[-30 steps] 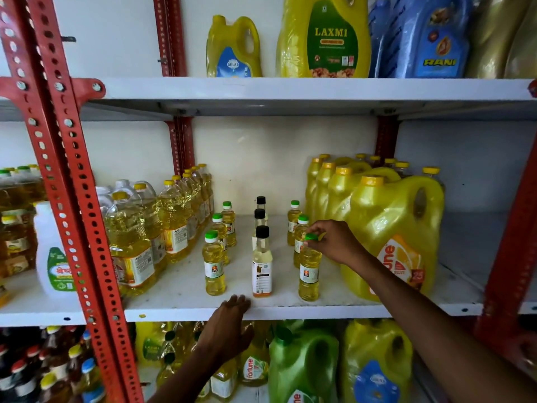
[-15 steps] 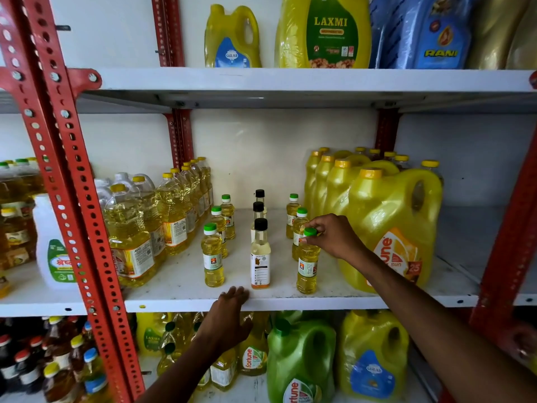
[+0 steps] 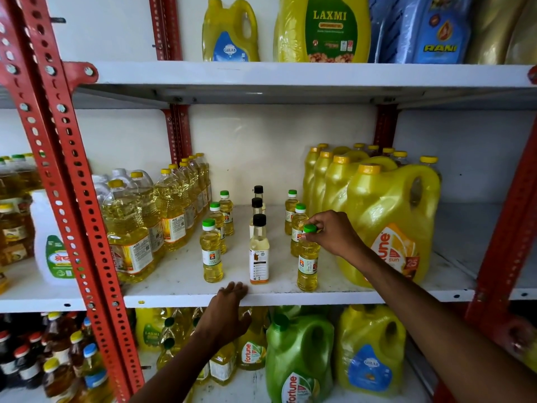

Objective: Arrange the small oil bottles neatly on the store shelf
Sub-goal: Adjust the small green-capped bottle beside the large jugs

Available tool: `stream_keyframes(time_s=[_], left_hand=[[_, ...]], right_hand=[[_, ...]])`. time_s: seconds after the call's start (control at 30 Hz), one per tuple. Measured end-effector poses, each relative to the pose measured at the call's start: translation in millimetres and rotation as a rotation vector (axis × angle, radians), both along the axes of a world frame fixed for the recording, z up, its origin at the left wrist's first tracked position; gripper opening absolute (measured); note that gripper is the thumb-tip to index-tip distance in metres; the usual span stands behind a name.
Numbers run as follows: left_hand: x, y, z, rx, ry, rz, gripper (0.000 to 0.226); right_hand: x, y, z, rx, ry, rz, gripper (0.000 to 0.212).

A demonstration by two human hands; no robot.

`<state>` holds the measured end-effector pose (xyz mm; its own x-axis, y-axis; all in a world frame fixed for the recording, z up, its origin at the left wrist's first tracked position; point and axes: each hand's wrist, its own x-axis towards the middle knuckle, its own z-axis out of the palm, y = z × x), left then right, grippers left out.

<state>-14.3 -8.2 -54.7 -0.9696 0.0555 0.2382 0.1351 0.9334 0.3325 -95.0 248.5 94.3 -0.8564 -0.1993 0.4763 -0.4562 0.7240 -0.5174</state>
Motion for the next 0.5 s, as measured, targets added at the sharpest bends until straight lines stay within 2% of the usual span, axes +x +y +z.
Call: stream_keyframes(time_s=[0.37,0.5], left_hand=[[3.7,-0.6,1.2,-0.028,-0.008,-0.035,0.075],[7.1,-6.7,0.4,-0.049,0.008,-0.051,0.077]], right_hand=[[2.8,-0.3,2.8,0.01,-0.03,-0.034,0.048],[7.1,-1.5,4.2,0.079,-0.008,-0.086,0.063]])
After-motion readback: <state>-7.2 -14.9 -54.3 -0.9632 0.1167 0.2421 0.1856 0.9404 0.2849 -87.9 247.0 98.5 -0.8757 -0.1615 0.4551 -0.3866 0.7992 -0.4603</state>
